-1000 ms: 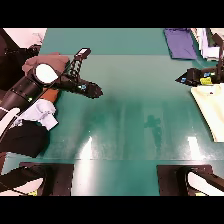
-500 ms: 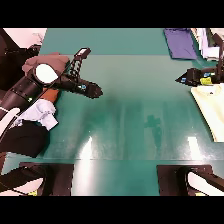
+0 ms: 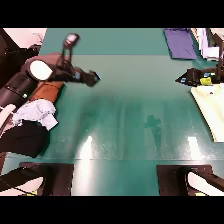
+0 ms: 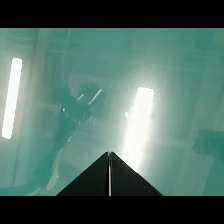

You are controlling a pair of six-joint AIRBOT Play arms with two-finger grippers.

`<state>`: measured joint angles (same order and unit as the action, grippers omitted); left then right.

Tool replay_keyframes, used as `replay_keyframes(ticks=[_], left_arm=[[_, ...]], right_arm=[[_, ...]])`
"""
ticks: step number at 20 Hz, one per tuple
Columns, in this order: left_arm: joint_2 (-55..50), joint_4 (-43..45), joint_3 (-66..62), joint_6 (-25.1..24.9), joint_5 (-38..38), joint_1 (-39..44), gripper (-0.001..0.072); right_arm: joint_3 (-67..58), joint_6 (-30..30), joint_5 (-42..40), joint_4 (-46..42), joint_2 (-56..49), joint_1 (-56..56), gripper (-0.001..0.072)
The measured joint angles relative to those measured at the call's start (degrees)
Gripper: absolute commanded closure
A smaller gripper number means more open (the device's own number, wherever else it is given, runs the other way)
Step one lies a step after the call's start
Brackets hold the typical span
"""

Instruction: Fold the shirts.

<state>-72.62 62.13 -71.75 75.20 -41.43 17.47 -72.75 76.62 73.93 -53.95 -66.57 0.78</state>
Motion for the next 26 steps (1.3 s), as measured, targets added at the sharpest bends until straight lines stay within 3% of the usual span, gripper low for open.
replay_keyframes(ticks=[4,9,18,19,20,21,26], left_arm=[[-5.66,5.11,-6.64,1.9,5.14,-10.97,0.0091],[-20.09,9.62,-18.36,2.29,5.27,-21.2,0.009],[-39.87,16.55,-32.28,2.36,3.19,-25.9,0.0093],[-40.79,16.7,-32.68,2.36,3.28,-25.92,0.0215],[-41.7,16.92,-32.92,2.36,3.3,-25.97,0.0464],[-42.21,16.98,-33.11,2.38,3.28,-26.03,0.0669],[-42.93,17.31,-34.64,2.34,2.71,-26.1,0.0681]], right_arm=[[0.0,0.09,1.01,0.33,0.0,0.02,0.0693],[0.0,0.42,1.86,0.44,0.0,0.11,0.0694],[-0.02,1.95,2.16,0.46,0.0,0.13,0.0694],[0.0,2.25,2.16,0.46,0.0,0.13,0.0694],[-0.02,2.36,2.16,0.46,0.0,0.13,0.0694],[-0.02,2.62,2.16,0.46,0.0,0.13,0.0694],[-0.02,3.26,2.14,0.46,0.0,0.13,0.0694]])
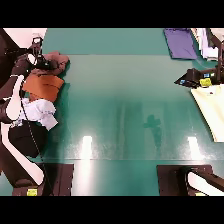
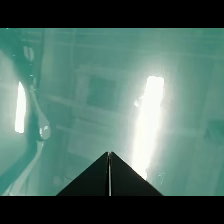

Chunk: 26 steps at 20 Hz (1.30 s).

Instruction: Fold the shirts.

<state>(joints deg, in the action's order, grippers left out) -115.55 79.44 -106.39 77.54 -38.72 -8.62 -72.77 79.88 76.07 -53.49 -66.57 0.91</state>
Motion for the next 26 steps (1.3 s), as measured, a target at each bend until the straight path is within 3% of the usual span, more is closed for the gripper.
replay_keyframes(ticks=[5,11,17,21,22,23,24,26], left_arm=[[6.27,-2.14,-6.51,-0.02,-6.67,0.37,0.0681],[25.99,-8.96,-10.25,-4.46,-20.02,5.64,0.0681],[38.71,-10.47,-8.94,-5.16,-35.8,20.44,0.0681],[39.54,-10.69,-1.46,-3.61,-37.66,33.31,0.0677],[39.06,-10.64,0.9,-3.41,-36.81,36.04,0.046],[38.38,-10.58,3.37,-3.08,-35.28,38.75,0.0109],[37.57,-10.75,5.35,-2.8,-33.99,41.09,0.0034],[35.74,-10.86,8.02,-1.97,-32.26,44.7,0.006]], right_arm=[[-3.32,1.01,-2.32,0.0,0.0,0.0,0.0694],[-14.53,1.46,-4.9,-0.09,0.0,0.0,0.0694],[-22.75,1.09,-4.79,-0.22,0.0,-0.04,0.0694],[-24.55,0.81,-2.64,-0.22,0.0,-0.04,0.0694],[-24.63,0.76,-1.92,-0.22,0.0,-0.04,0.0694],[-24.72,0.74,-1.11,-0.24,0.0,-0.04,0.0694],[-24.76,0.72,-0.17,-0.24,0.0,-0.04,0.0694],[-24.83,0.66,1.09,-0.24,0.0,-0.04,0.0694]])
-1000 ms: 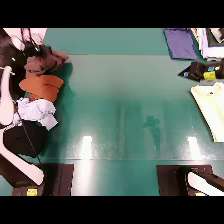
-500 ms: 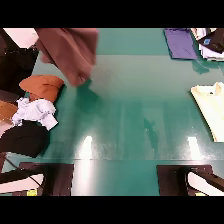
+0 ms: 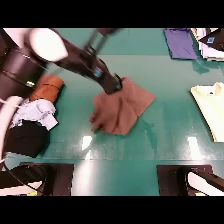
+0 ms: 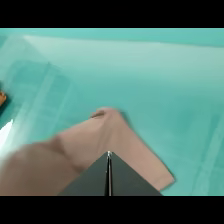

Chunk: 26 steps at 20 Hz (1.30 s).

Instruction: Fold the shirts.

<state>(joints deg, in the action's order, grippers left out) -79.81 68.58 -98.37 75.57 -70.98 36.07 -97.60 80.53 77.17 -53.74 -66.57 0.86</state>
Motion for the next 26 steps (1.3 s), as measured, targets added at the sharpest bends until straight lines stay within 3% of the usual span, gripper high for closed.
replay_keyframes(ticks=[4,11,17,22,23,24,25,26], left_arm=[[-0.5,1.97,1.14,0.63,1.01,0.26,0.0061],[-5.53,1.14,4.5,0.74,1.66,-12.0,0.006],[-19.58,-3.96,5.4,-3.82,7.19,-15.17,0.006],[-25.42,-6.75,5.33,-6.49,10.67,-15.56,0.0062],[-25.94,-7.67,5.33,-7.02,11.04,-15.67,0.0113],[-26.23,-8.37,5.33,-7.39,11.23,-15.67,0.0355],[-26.51,-9.05,5.31,-7.67,11.37,-15.69,0.0644],[-26.69,-9.29,5.31,-7.89,11.39,-15.69,0.068]], right_arm=[[-0.07,-0.02,1.84,-0.02,0.0,0.0,0.0694],[-0.07,-0.02,3.26,0.0,0.0,0.0,0.0694],[-0.07,-0.02,5.29,0.02,0.0,0.0,0.0694],[-0.07,-0.02,6.14,0.0,0.0,0.0,0.0694],[-0.07,-0.02,6.19,0.02,0.0,0.02,0.0694],[-0.07,-0.02,6.21,0.0,0.0,0.02,0.0694],[-0.07,-0.02,6.25,0.02,0.0,0.04,0.0694],[-0.07,0.0,6.29,0.0,0.0,0.04,0.0694]])
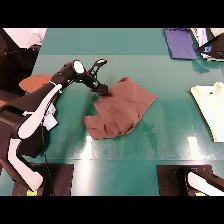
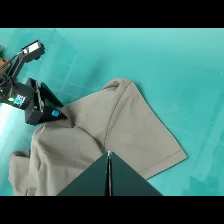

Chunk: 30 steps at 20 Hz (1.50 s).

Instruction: Fold the shirts.

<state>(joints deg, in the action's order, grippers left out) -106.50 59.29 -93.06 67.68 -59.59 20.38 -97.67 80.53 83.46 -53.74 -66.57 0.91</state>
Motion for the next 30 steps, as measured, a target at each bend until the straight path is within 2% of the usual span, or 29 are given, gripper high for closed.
replay_keyframes(ticks=[5,9,10,11,12,15,19,22,26,27,28,30], left_arm=[[1.11,-0.72,-3.63,0.59,-3.52,-2.86,0.0682],[9.31,0.72,-6.45,1.18,-5.86,-8.46,0.0681],[11.61,1.51,-6.75,1.2,-6.73,-9.64,0.068],[13.73,2.43,-6.95,1.2,-7.87,-10.6,0.068],[15.74,3.48,-7.08,1.22,-9.53,-11.23,0.068],[19.52,5.16,-7.26,1.25,-14.84,-12.26,0.068],[21.14,5.99,-6.43,1.38,-18.18,-12.72,0.068],[21.51,6.27,-5.35,1.4,-19.1,-12.92,0.068],[21.68,6.36,-4.55,1.4,-19.67,-12.9,0.0679],[21.7,6.38,-4.48,1.38,-19.74,-12.94,0.0679],[21.73,6.45,-4.39,1.4,-19.76,-12.96,0.068],[21.73,6.45,-4.31,1.4,-19.91,-12.94,0.068]], right_arm=[[0.0,0.0,2.27,-0.72,0.0,0.0,0.0694],[4.44,0.0,3.78,-1.64,0.48,-0.02,0.0682],[7.17,0.02,3.61,-1.66,0.59,0.04,0.053],[10.21,0.04,2.89,-1.66,0.66,0.35,0.0261],[14.05,0.02,1.7,-1.25,0.72,0.98,0.0177],[26.01,-0.13,-5.7,2.05,-0.48,4.81,0.0177],[36.52,-5.62,-17.2,13.7,-7.06,13.64,0.0177],[37.88,-10.56,-23.91,22.86,-13.75,20.15,0.0177],[33.18,-13.31,-27.65,27.78,-22.29,26.16,0.0194],[31.5,-13.64,-28.11,28.33,-24.26,27.17,0.025],[29.88,-13.86,-28.39,28.76,-25.88,28.0,0.038],[26.8,-14.19,-28.44,29.24,-28.55,29.35,0.069]])
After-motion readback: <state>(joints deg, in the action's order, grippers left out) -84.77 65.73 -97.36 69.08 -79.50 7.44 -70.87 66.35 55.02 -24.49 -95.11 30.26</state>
